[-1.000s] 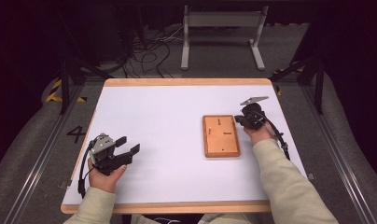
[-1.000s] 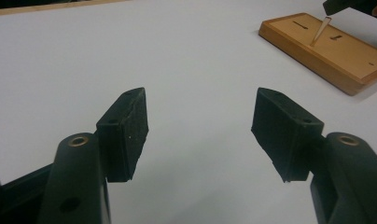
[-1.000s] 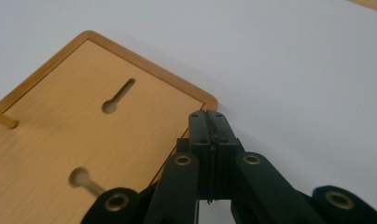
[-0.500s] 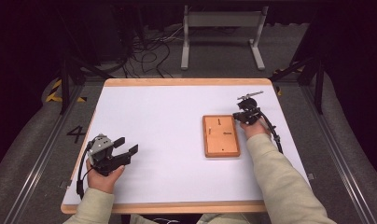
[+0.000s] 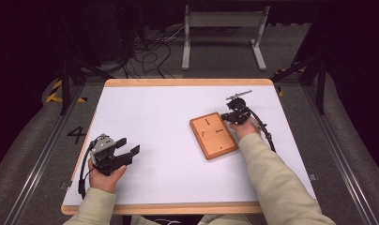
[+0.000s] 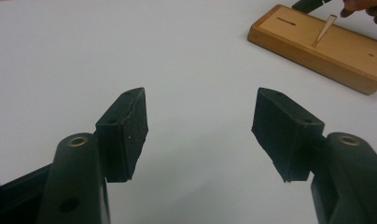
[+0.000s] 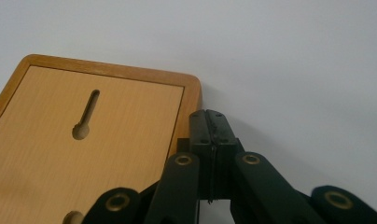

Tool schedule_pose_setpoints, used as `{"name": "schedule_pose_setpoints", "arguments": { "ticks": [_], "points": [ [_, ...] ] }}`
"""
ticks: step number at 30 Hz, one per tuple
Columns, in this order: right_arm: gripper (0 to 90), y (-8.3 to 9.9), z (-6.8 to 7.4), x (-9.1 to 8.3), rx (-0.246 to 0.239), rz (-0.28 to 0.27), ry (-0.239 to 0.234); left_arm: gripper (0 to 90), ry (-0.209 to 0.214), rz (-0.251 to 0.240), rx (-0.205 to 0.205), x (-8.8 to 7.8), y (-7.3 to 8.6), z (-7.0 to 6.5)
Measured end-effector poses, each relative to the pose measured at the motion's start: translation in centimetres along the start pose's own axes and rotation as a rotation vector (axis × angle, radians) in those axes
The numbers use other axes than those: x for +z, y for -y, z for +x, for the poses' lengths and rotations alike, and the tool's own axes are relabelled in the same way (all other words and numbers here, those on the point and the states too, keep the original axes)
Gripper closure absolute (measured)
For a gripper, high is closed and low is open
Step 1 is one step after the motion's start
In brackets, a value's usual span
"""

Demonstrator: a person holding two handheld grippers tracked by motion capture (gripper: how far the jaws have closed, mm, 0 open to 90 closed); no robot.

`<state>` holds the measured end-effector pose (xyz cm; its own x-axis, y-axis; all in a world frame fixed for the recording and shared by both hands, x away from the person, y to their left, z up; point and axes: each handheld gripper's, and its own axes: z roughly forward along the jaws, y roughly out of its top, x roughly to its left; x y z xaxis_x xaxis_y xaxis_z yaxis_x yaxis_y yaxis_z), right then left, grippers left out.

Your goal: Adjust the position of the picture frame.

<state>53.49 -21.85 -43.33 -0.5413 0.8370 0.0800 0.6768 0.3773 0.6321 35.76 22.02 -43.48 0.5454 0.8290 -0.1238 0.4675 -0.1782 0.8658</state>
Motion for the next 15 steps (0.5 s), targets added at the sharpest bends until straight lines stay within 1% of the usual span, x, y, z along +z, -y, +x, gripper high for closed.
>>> {"name": "schedule_pose_setpoints", "arguments": {
  "ticks": [2,3,5,6,7,9,10,11,13,14,15],
  "points": [
    [90.0,-0.4,0.8,0.5,-0.028,0.005,-0.014,36.1,0.002,-0.001,-0.002,0.0,0.0,0.0],
    [90.0,-0.6,1.5,0.9,-0.05,0.009,-0.033,36.1,0.001,-0.002,-0.005,0.0,0.1,0.1],
    [90.0,-1.2,2.9,1.5,-0.106,0.024,-0.054,36.1,0.001,-0.001,-0.005,-0.1,0.1,0.1],
    [90.0,-1.4,3.3,1.7,-0.122,0.026,-0.065,36.1,0.0,0.0,-0.006,-0.1,0.1,0.2],
    [90.0,-1.7,4.1,2.0,-0.15,0.025,-0.082,36.1,-0.001,0.0,-0.006,-0.1,0.1,0.2],
    [90.0,-2.0,5.0,2.4,-0.179,0.035,-0.107,36.1,-0.004,0.001,-0.01,-0.1,0.2,0.3],
    [90.0,-2.2,5.8,2.6,-0.208,0.044,-0.119,37.1,-0.003,0.002,-0.011,-0.1,0.2,0.4],
    [90.0,-2.3,6.2,2.7,-0.228,0.045,-0.131,37.9,-0.002,0.003,-0.011,-0.1,0.2,0.4],
    [90.0,-2.6,7.4,3.1,-0.267,0.056,-0.169,39.8,0.0,0.008,-0.008,-0.1,0.3,0.4],
    [90.0,-2.7,7.8,3.2,-0.278,0.06,-0.183,40.8,0.003,0.011,-0.006,0.0,0.3,0.4],
    [90.0,-2.8,8.4,3.3,-0.302,0.062,-0.204,42.1,0.007,0.016,-0.006,0.0,0.3,0.4]
  ]
}}
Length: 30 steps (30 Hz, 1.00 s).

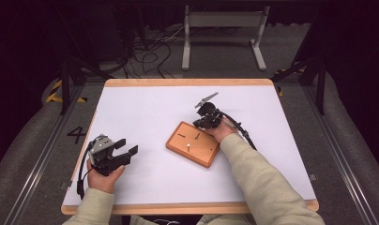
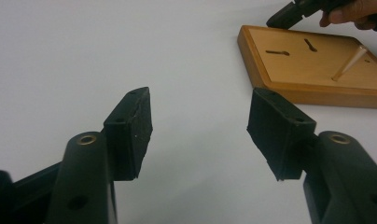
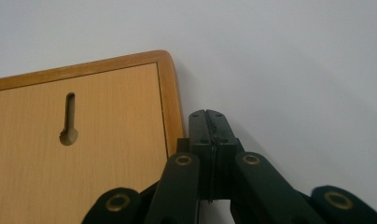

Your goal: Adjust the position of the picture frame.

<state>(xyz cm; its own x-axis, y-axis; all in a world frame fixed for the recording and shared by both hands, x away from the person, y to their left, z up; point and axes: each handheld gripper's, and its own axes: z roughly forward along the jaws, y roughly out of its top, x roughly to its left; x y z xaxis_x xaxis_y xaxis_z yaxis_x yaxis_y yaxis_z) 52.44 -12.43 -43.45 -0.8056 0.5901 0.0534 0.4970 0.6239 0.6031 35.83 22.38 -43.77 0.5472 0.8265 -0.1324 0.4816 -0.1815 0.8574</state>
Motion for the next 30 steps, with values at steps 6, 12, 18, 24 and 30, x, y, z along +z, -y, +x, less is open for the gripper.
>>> {"name": "schedule_pose_setpoints", "arguments": {
  "ticks": [6,12,18,24,30],
  "points": [
    [90.0,-0.9,2.1,0.3,-0.092,-0.002,-0.054,68.2,0.059,0.044,0.026,0.3,0.0,-0.1],
    [90.0,-0.7,2.2,-3.7,-0.086,-0.067,0.073,89.9,0.086,0.087,0.071,1.3,-0.3,-0.4],
    [90.0,2.4,1.5,-7.2,-0.023,-0.132,0.09,90.0,0.119,0.168,0.091,3.2,-0.6,-1.4],
    [90.0,5.8,1.7,-9.9,0.009,-0.179,0.105,90.0,0.114,0.251,0.099,5.2,-1.0,-2.3],
    [90.0,9.1,2.6,-11.9,0.052,-0.201,0.12,90.0,0.129,0.301,0.108,6.8,-1.6,-2.8]
  ]
}}
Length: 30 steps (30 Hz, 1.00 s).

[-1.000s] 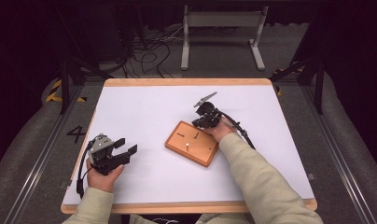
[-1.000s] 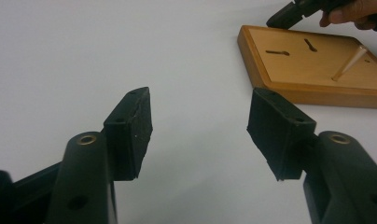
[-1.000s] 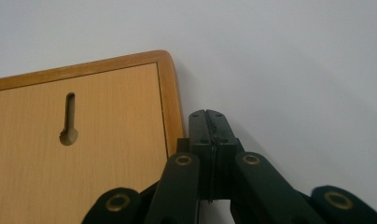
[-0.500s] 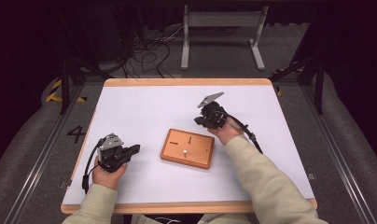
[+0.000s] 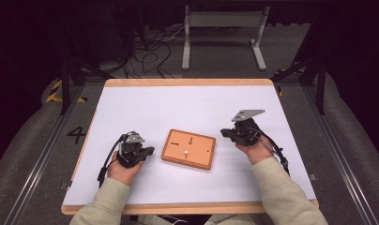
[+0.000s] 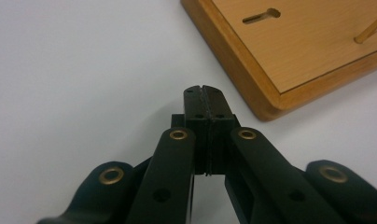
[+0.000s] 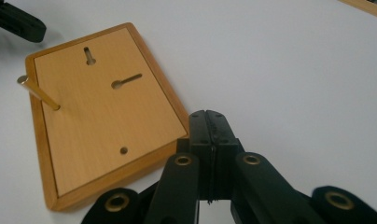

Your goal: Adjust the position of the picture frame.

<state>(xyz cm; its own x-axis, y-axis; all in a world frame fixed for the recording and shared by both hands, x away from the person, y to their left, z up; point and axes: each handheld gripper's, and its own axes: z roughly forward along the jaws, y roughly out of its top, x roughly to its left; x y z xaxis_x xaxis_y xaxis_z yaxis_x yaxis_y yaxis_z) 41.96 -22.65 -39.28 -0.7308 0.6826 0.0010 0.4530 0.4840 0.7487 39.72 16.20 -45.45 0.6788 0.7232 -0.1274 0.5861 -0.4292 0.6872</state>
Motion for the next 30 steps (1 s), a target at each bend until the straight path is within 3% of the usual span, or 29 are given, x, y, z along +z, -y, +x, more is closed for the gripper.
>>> {"name": "schedule_pose_setpoints", "arguments": {
  "ticks": [6,12,14,20,23,28,30],
  "points": [
    [90.0,2.0,0.0,-2.1,0.069,-0.076,0.0,90.0,0.074,0.047,0.034,1.0,-0.5,-0.9],
    [90.0,2.8,-0.3,-2.8,0.088,-0.072,0.011,90.0,0.059,0.063,0.053,1.0,-0.7,-1.3],
    [90.0,2.9,-0.3,-2.8,0.09,-0.073,0.011,90.0,0.108,0.067,0.069,1.2,-0.7,-1.7],
    [90.0,3.0,-0.3,-3.0,0.092,-0.077,0.013,90.0,0.16,0.092,0.136,1.7,-1.0,-3.8],
    [90.0,3.1,-0.4,-3.1,0.093,-0.08,0.013,90.0,0.17,0.102,0.152,1.8,-1.2,-4.5],
    [90.0,3.2,-0.5,-3.2,0.103,-0.081,0.012,90.0,0.182,0.098,0.144,1.8,-1.1,-4.4],
    [89.8,3.3,-0.5,-3.3,0.098,-0.087,0.013,86.8,0.152,0.072,0.138,1.3,-1.3,-4.4]
  ]
}}
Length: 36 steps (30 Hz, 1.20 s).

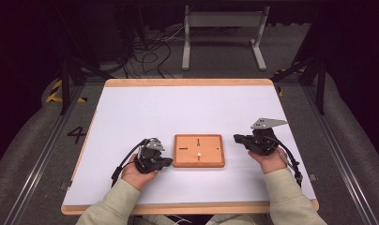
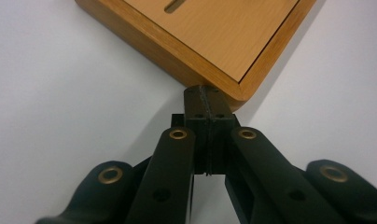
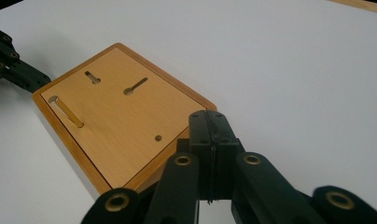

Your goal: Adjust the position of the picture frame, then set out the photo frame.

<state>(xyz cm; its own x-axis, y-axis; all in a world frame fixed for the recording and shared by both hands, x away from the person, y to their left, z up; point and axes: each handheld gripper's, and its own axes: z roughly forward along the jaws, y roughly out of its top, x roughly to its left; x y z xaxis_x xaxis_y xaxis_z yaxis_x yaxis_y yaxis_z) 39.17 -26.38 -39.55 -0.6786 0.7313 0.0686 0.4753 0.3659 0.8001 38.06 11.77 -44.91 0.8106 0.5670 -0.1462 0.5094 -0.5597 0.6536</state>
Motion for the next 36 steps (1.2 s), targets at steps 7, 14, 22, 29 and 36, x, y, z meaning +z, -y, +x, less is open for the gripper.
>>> {"name": "schedule_pose_setpoints", "arguments": {
  "ticks": [7,14,22,29,36],
  "points": [
    [85.1,0.3,-0.5,-1.1,-0.011,-0.039,0.019,63.6,-0.068,-0.152,-0.004,-2.7,-0.7,-0.4],
    [83.4,0.9,-1.2,-3.0,0.017,-0.075,0.059,56.7,-0.068,-0.251,0.024,-3.2,-1.6,-1.0],
    [82.8,1.3,-1.4,-4.0,0.012,-0.101,0.073,54.4,-0.085,-0.401,0.042,-3.7,-1.9,-1.5],
    [81.7,1.4,-1.5,-4.6,0.015,-0.121,0.083,53.6,-0.005,-0.427,0.079,-3.0,-2.2,-2.5],
    [80.0,1.4,-1.4,-4.7,0.013,-0.123,0.081,53.8,0.045,-0.401,0.104,-1.6,-2.9,-3.5]
  ]
}}
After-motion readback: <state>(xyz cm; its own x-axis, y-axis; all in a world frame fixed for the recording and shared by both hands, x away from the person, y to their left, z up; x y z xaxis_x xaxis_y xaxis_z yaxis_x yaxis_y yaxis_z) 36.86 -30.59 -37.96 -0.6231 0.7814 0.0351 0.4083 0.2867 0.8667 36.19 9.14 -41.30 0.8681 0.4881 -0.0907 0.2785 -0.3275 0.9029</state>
